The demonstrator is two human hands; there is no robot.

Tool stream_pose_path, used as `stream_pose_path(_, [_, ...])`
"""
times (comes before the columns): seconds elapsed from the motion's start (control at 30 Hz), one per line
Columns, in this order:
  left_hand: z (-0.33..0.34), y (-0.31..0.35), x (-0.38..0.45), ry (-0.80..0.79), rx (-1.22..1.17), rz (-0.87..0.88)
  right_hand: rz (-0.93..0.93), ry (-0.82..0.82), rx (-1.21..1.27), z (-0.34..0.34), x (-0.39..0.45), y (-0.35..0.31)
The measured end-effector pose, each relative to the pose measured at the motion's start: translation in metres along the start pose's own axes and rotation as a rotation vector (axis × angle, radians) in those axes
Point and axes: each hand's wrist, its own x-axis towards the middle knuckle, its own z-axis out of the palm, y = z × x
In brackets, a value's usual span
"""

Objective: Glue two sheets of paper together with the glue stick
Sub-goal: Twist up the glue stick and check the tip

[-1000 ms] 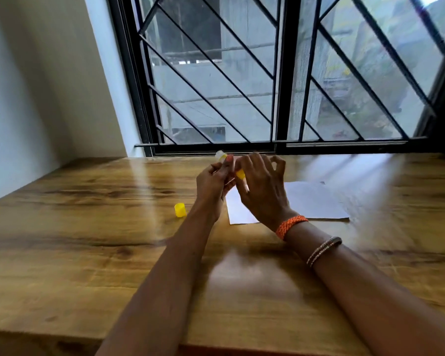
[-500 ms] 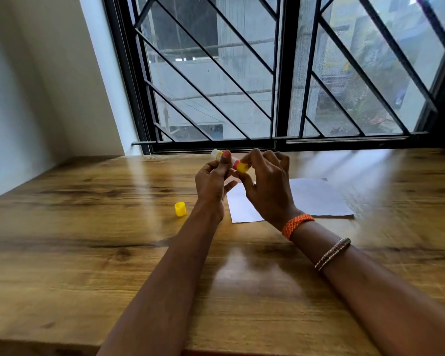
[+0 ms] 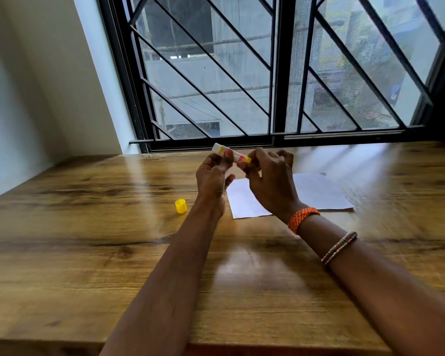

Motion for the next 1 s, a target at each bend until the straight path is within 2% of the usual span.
stream_pose_path(0.1, [-0.002, -0.001, -0.001, -0.078, 0.034, 0.025, 0.099, -0.17, 0.245, -0.001, -0.001, 0.001])
stream_pose_path(0.23, [-0.005, 0.0, -0.001, -0.185, 0.045, 0.042, 0.492, -0.34, 0.806, -0.012, 0.001, -0.017])
stream_pose_path(0.3, [-0.006, 0.002, -0.001, -0.226, 0.042, 0.045, 0.618, -0.395, 0.925, -0.015, 0.003, -0.022])
stream_pose_path(0.37, [-0.006, 0.003, -0.002, -0.213, 0.047, 0.045, 0.544, -0.365, 0.796, -0.016, 0.002, -0.024])
stream_pose_path(0.5, [-0.006, 0.002, 0.0, -0.063, 0.021, 0.012, -0.004, -0.185, 0.188, -0.009, -0.006, -0.019])
stream_pose_path(0.57, [-0.006, 0.003, 0.002, -0.028, -0.02, 0.006, -0.129, -0.149, -0.028, -0.004, -0.007, -0.018])
stream_pose_path(0.73, [0.004, 0.005, -0.006, 0.0, 0.043, 0.101, -0.17, 0.12, -0.323, -0.007, -0.001, -0.021])
stream_pose_path(0.87, [0.007, 0.005, -0.008, 0.105, 0.053, 0.149, -0.14, 0.136, -0.45, -0.009, 0.001, -0.016])
stream_pose_path(1.0, [0.007, 0.006, -0.008, 0.144, 0.047, 0.137, -0.137, 0.142, -0.477, -0.01, 0.002, -0.015])
